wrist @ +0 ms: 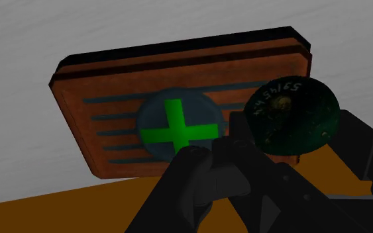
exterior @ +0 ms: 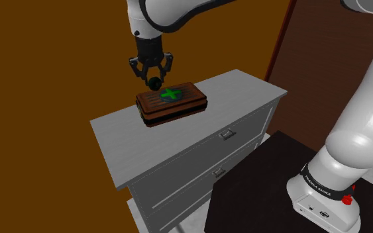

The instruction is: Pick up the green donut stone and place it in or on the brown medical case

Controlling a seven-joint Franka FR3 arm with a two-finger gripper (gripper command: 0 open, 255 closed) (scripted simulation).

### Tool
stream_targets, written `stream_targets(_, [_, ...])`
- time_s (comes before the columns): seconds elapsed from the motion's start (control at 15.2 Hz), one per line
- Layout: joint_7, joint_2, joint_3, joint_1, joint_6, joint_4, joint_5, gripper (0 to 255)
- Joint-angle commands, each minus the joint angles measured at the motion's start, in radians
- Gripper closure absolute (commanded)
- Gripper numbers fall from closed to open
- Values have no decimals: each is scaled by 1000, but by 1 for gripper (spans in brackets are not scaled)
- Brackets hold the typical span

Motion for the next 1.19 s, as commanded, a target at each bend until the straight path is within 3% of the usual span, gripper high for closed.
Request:
stream_targets(0.0, [-49, -3, -16, -29, 4, 3, 8, 255])
stream_targets(0.46, [-212, 29, -78, -122, 8, 54, 13, 255])
stream_targets(1.12, [-181, 54, -87, -122, 131, -53, -15, 255])
